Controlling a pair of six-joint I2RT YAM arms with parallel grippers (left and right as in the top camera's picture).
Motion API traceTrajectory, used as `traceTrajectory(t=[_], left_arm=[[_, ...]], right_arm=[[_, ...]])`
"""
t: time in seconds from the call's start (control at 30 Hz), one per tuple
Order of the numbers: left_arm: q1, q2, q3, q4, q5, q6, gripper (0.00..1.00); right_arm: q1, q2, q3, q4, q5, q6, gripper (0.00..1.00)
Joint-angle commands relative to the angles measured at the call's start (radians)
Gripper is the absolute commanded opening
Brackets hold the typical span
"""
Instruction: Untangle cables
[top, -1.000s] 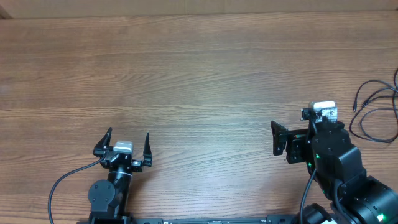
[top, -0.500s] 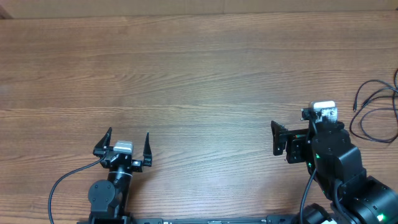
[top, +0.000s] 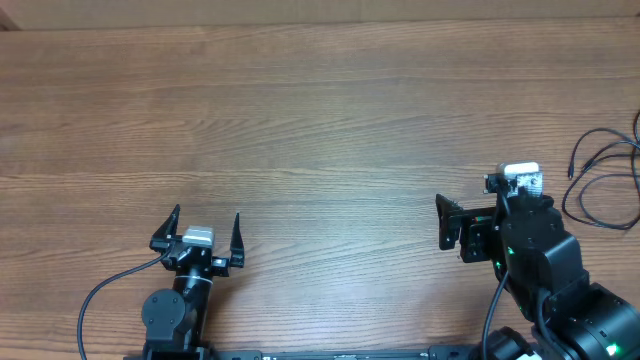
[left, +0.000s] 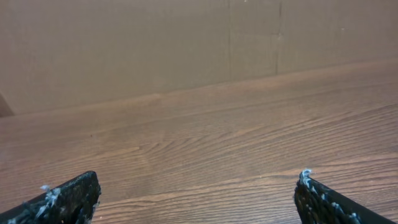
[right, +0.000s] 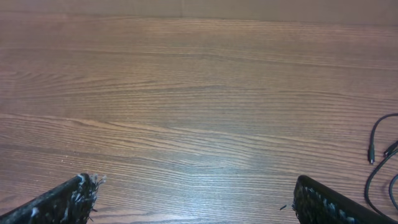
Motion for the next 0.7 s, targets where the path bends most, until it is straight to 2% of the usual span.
traceTrajectory(t=[0.0,0.3,0.47,0.67], left_arm=[[0.006,-0.011,-0.004,-0.002,0.018,0.015,1.0],[0.006,-0.011,-0.003,-0.002,0.018,0.015,0.99],[0.006,-0.011,-0.004,-0.002,0.018,0.015,0.99],[0.006,-0.011,-0.003,-0.002,0.018,0.015,0.99]], right_arm=[[0.005,-0.003,0.001,0.005,0.011,0.001,1.0],[-0.048,-0.088,0.001,0.025,0.028,0.0,1.0],[-0.186,-0.173,-0.014,0.133,0.025,0.0,1.0],[-0.419,-0.287,-0.151,0.383,-0.084,0.0,1.0]])
